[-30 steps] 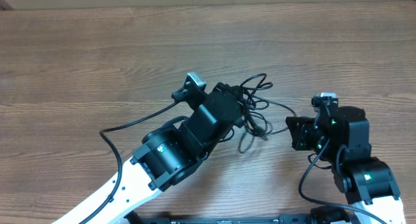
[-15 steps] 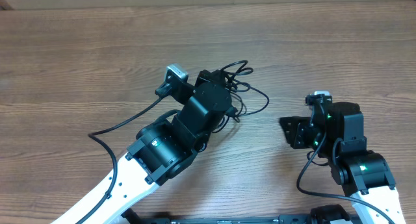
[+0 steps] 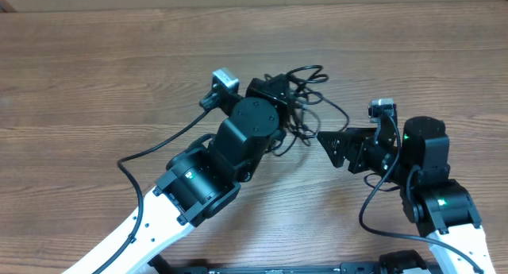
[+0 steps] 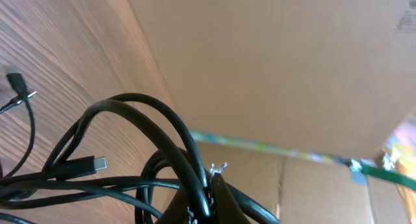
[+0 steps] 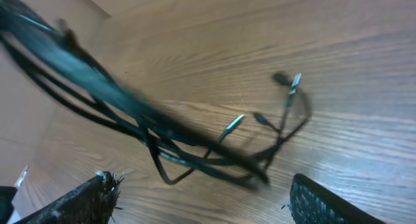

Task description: Untangle cables

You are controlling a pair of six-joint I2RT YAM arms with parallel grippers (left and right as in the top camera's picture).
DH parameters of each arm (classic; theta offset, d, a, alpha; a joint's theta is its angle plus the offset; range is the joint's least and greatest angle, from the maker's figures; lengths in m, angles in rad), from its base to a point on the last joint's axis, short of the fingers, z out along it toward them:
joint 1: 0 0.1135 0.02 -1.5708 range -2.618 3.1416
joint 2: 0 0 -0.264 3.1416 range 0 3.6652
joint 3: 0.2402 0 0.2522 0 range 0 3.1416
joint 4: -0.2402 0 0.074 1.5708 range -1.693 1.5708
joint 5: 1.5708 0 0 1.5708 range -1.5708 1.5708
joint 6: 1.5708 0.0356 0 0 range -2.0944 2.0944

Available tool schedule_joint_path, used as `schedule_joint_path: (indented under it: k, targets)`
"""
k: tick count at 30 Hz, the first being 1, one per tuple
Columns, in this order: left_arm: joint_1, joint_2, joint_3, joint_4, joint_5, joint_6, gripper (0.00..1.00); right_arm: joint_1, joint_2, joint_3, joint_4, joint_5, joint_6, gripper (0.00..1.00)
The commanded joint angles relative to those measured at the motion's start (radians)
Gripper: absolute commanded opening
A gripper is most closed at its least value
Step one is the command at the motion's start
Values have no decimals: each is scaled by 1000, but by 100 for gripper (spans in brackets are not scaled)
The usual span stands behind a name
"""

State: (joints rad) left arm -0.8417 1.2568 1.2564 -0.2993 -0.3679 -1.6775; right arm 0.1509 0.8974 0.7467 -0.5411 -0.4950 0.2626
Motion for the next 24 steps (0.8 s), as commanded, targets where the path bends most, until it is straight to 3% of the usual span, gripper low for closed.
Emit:
schedule_joint_path:
  k: [1,11,24]
  targets:
    - [4,-12,15,32,127,-13,4,-3,35,6,-3,26,27,83]
    - [5,-50,15,39,137,27,4,-3,137,6,-190,499,189,86]
    - [5,-93,15,8,23,99,4,-3,139,6,-269,676,296,87]
